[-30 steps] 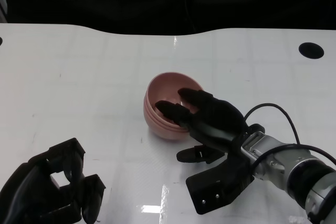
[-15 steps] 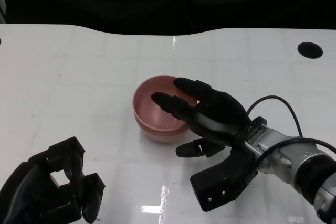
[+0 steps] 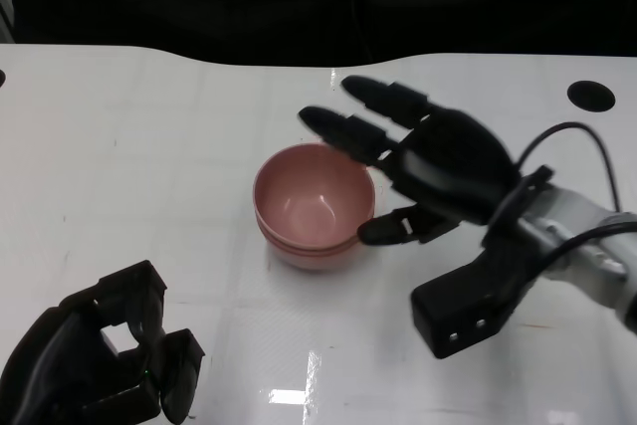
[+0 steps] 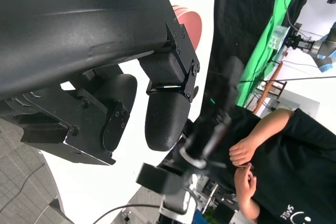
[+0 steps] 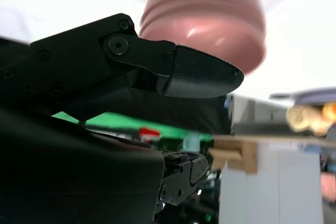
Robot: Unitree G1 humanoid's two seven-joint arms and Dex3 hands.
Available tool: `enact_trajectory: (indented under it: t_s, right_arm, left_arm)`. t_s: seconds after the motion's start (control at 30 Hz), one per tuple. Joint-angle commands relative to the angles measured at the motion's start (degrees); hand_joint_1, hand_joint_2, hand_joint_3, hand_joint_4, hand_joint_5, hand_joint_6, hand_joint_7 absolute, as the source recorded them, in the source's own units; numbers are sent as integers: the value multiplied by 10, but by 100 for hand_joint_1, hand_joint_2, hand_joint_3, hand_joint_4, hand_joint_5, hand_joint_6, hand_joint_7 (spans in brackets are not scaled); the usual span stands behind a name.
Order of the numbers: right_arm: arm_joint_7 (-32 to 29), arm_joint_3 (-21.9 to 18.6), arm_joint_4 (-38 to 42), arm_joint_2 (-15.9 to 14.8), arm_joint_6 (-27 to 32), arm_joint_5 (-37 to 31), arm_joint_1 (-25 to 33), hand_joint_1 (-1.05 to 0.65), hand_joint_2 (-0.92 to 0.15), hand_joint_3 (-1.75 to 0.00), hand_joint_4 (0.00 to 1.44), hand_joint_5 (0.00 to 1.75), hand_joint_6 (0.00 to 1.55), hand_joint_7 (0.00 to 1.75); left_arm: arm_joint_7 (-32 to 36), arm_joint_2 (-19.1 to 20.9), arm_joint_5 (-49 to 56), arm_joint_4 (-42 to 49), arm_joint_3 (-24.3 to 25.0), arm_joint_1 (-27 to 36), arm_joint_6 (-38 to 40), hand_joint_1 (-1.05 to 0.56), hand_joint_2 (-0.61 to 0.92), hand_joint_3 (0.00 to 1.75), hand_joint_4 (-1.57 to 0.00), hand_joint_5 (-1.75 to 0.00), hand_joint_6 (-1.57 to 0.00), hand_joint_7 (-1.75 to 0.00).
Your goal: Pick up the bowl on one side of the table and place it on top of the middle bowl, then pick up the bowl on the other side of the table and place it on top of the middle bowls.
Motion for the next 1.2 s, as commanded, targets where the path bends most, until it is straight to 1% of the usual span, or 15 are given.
enact_trajectory:
  t_s: [0.03,0.17,0.3,0.47,0.53,0.6,0.63,0.67,0.7,0.73,0.77,0.83,0.9,1.03,1.2]
  right_arm:
    - [18,-34,-50,-32,-9,29,38,-100,-92,-62,0,0,0,0]
    - [35,-93,-116,-66,-32,84,102,-95,-92,-56,0,0,1,1]
    - [19,-155,-124,-60,-89,164,173,-81,-92,-36,9,4,21,5]
    - [41,-214,-116,-14,-132,287,244,-53,-92,-19,56,16,52,6]
    - [95,-229,-147,8,-97,368,284,-45,-92,-20,68,19,59,6]
    - [153,-240,-191,29,-52,451,322,-23,-92,-28,96,32,80,12]
    - [182,-244,-221,35,-23,490,342,-19,-92,-30,102,35,85,13]
    - [204,-248,-243,40,-1,515,355,-11,-92,-38,110,68,106,15]
    - [217,-252,-272,45,29,534,374,-8,-92,-41,109,85,115,13]
    - [228,-256,-297,50,55,547,390,-8,-89,-48,106,118,124,21]
    - [238,-260,-320,56,80,559,405,-8,-79,-69,97,148,112,63]
    - [273,-269,-356,67,124,607,430,-8,-69,-94,90,169,85,128]
    - [333,-283,-379,77,177,694,446,-8,-67,-102,88,173,72,154]
    - [424,-318,-404,83,284,821,467,-9,-59,-106,91,175,70,163]
    - [465,-353,-416,92,375,891,480,-8,-55,-111,96,175,73,166]
  left_arm:
    - [7,0,4,1,2,0,-5,18,80,155,-111,-175,-90,-175]
    - [0,2,-3,6,6,-2,-5,18,81,155,-111,-175,-91,-175]
    - [2,5,-1,5,7,-1,-4,18,80,156,-111,-175,-91,-175]
    - [7,10,-3,3,11,-1,3,17,80,155,-110,-175,-90,-175]
    - [2,11,-2,6,12,-1,-1,17,80,155,-110,-175,-90,-175]
    - [-1,13,-2,8,13,-1,0,17,80,156,-110,-175,-90,-175]
    - [-2,14,-3,9,14,-1,0,17,80,156,-110,-175,-90,-175]
    - [-3,15,-4,10,14,-2,0,17,80,156,-110,-175,-90,-175]
    - [-4,16,-4,10,15,-1,-1,17,80,156,-110,-175,-89,-175]
    - [-5,16,-5,10,16,-1,-1,18,80,156,-110,-175,-90,-175]
    - [-4,17,-7,10,17,-1,0,18,80,156,-110,-175,-90,-175]
    - [-3,17,-11,11,19,-2,2,18,80,157,-110,-175,-90,-175]
    - [-3,21,-14,11,21,-2,6,18,80,157,-110,-175,-90,-175]
    - [-11,26,-11,18,23,-4,1,18,80,156,-110,-175,-90,-175]
    - [-11,27,-19,20,30,-3,8,17,81,157,-109,-175,-89,-175]
